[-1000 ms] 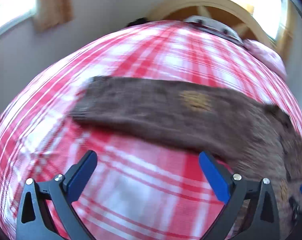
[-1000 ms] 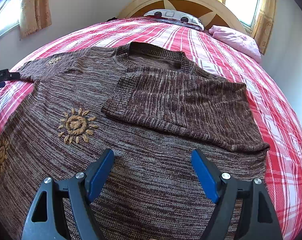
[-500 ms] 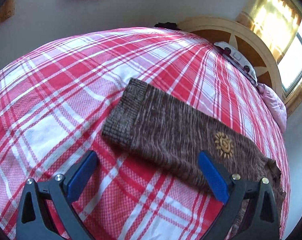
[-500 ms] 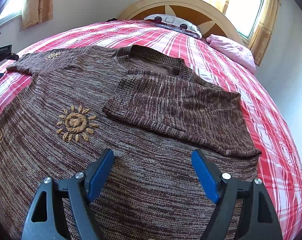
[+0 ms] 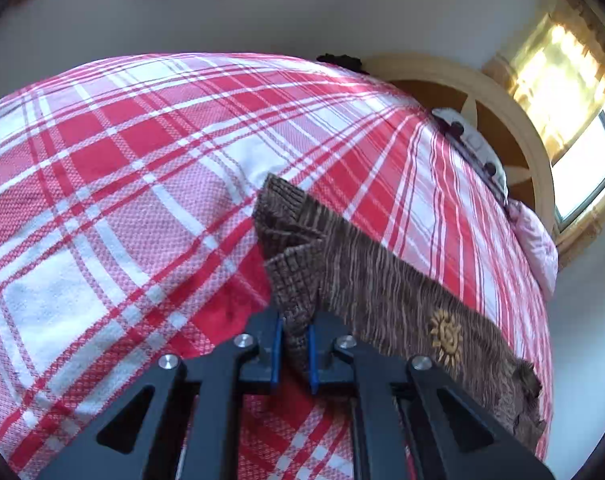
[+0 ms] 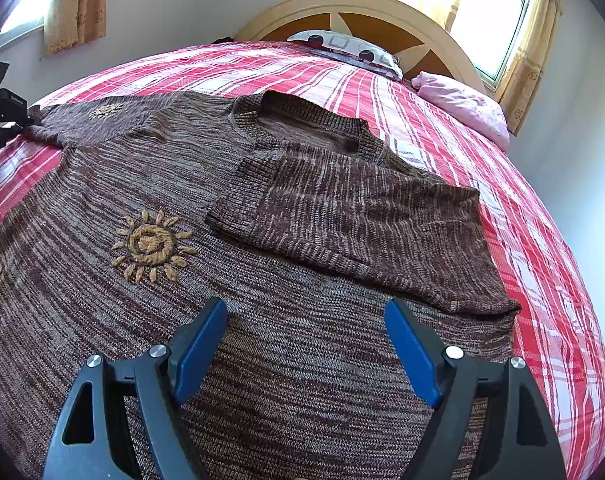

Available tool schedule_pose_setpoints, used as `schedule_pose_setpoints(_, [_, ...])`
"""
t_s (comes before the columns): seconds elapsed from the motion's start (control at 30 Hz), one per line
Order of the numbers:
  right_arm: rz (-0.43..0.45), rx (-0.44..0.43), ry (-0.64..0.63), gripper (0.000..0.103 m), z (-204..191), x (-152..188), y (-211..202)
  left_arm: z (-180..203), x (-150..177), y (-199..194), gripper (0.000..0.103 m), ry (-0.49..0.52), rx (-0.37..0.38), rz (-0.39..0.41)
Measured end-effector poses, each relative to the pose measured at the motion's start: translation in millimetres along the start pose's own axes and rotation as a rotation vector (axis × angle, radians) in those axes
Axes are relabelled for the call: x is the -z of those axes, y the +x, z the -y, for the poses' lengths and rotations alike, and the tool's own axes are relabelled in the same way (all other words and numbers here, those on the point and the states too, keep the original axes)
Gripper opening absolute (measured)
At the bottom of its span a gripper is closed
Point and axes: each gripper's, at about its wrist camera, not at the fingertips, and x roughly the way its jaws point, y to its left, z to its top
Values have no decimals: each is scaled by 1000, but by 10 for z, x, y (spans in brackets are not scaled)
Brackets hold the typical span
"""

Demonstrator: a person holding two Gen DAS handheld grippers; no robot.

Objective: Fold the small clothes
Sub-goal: 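Grasp the cuff of the other sleeve with the left gripper, then lift the sleeve over the sweater body and release it with the left gripper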

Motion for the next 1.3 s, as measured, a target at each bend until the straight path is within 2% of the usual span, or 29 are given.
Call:
schedule_pose_setpoints(0.3, [1,0,0,82,5,2,3,150,-8,-184,9,59,13,62])
schedule_pose_setpoints(0.4, [0,-6,5,82,11,3,4,289,-6,-275,9,95,43,81])
schedule_pose_setpoints(0.53, [-1,-16,18,82,41,-3,4,646,29,-476,9,176,131,110])
schedule_pose_setpoints(0.73, [0,-21,27,82,56,1,3,1441,237,-816,9,337,296,126])
schedule_pose_setpoints(0.9, [3,-30,52,82,111,7,10,2041,533,-833,9,398,400,62])
schedule_pose_setpoints(1.0, [8,-34,69,82,137,13,4,2301,757,-738,9,436,430,26])
schedule_pose_setpoints(1.3, [30,-93,164,82,308,40,-13,2613,1373,-360,9,479,440,-105])
